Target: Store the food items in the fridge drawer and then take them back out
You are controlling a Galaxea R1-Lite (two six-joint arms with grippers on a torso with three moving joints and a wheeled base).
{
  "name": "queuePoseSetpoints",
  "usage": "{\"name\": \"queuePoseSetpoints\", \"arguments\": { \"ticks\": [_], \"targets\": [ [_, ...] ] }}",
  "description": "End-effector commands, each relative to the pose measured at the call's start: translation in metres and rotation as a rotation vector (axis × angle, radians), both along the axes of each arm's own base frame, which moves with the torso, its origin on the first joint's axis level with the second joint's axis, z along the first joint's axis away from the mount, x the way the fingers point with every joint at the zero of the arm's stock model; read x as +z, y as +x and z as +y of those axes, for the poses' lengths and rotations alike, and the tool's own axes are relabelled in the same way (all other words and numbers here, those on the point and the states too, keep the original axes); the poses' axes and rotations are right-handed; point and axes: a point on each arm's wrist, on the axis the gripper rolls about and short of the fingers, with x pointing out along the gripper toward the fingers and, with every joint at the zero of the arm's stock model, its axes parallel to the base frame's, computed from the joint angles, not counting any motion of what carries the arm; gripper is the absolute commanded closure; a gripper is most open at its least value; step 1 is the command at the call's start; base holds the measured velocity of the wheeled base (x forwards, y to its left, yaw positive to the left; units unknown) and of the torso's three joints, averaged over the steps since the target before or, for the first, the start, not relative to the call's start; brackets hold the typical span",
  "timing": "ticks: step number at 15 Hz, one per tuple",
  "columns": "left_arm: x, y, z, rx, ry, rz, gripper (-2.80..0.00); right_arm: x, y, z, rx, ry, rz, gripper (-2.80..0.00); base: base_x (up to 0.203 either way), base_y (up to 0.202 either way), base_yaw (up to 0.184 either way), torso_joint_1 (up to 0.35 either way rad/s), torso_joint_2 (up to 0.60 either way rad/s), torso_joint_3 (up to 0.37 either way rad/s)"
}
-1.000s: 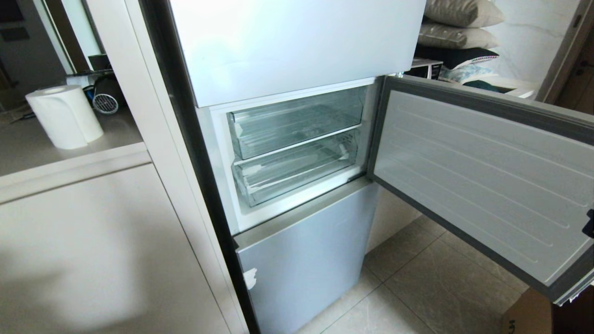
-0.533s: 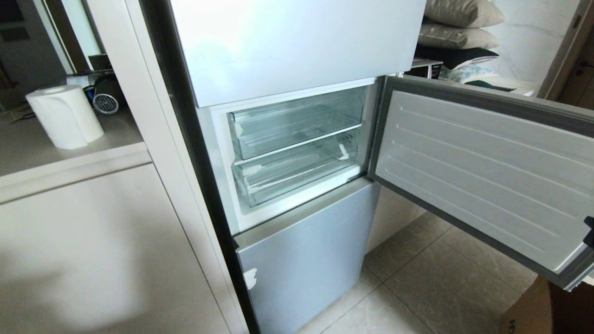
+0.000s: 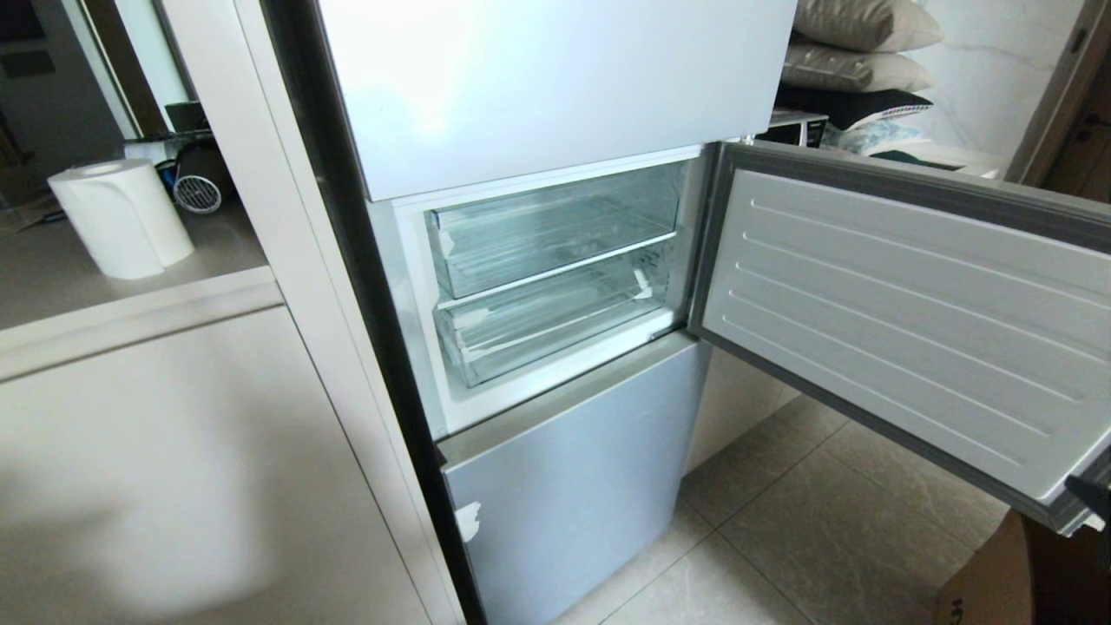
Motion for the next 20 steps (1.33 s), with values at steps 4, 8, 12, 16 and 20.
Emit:
{"name": "queuePoseSetpoints", "arguments": {
  "ticks": [4,8,12,16,20],
  "targets": [
    [0.000,0.000,0.000,0.001,0.000,-0.001,0.00,-0.017,-0.039,0.034,0.243,-0.119,-0.043,0.00,0.000,0.000,0.000,0.000,0.00,0.000],
    [0.000,0.000,0.000,0.002,0.000,-0.001,0.00,-0.027,-0.054,0.059,0.410,-0.163,0.031,0.00,0.000,0.000,0.000,0.000,0.00,0.000],
    [0.000,0.000,0.000,0.001,0.000,-0.001,0.00,-0.032,-0.036,0.067,0.381,-0.109,0.109,0.00,0.000,0.000,0.000,0.000,0.00,0.000],
    [0.000,0.000,0.000,0.001,0.000,-0.001,0.00,-0.035,-0.025,0.071,0.398,-0.087,0.149,0.00,0.000,0.000,0.000,0.000,0.00,0.000],
    [0.000,0.000,0.000,0.001,0.000,-0.002,0.00,-0.035,-0.025,0.071,0.394,-0.084,0.153,0.00,0.000,0.000,0.000,0.000,0.00,0.000]
  ]
}}
